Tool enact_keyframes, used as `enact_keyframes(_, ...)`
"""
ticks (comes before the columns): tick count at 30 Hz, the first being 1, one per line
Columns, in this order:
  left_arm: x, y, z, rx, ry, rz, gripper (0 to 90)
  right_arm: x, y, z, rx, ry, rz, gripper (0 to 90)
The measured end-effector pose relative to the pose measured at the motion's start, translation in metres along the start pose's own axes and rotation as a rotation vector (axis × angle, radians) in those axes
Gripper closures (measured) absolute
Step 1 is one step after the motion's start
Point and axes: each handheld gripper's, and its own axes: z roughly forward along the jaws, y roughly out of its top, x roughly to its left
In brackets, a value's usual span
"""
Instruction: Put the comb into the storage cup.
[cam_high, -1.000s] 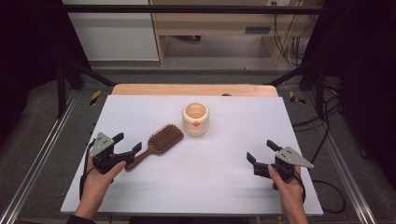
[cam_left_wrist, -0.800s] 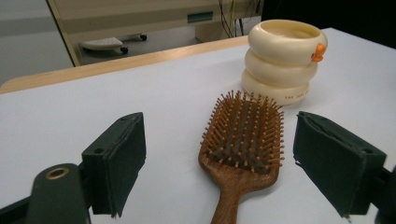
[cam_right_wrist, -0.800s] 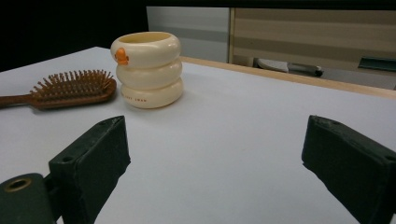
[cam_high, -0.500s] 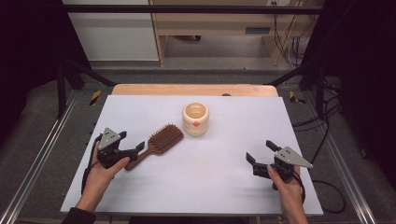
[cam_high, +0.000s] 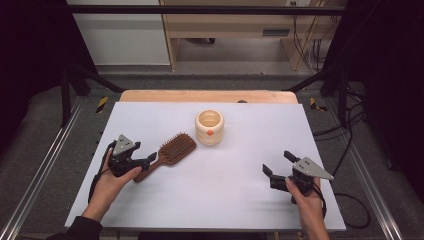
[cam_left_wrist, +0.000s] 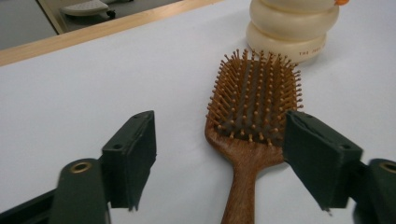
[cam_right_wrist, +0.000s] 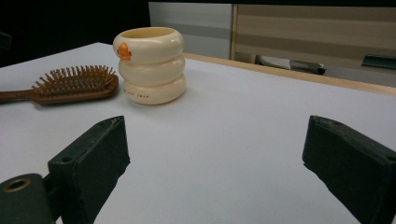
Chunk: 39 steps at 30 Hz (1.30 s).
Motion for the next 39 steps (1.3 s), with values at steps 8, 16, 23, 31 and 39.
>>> enact_keyframes(8, 0.003, -0.005, 0.006, 0.051, -0.005, -0.01, 50.6, 0.0, 0.0, 0.0, 0.005, 0.001, -0.002, 7.2)
enact_keyframes(16, 0.009, -0.008, 0.009, 0.084, -0.021, 0.001, 66.9, 0.0, -0.001, 0.001, 0.007, 0.0, -0.007, 7.2)
enact_keyframes(23, 0.01, -0.011, 0.013, 0.125, -0.035, 0.017, 79.4, 0.001, -0.001, 0.001, 0.009, 0.0, -0.005, 6.5)
enact_keyframes(31, 0.011, -0.016, 0.018, 0.182, -0.052, 0.023, 89.6, 0.001, 0.0, 0.001, 0.005, 0.002, -0.008, 6.4)
enact_keyframes(39, 0.01, -0.019, 0.024, 0.242, -0.056, 0.042, 90.0, 0.001, -0.001, 0.001, 0.01, 0.002, -0.006, 6.4)
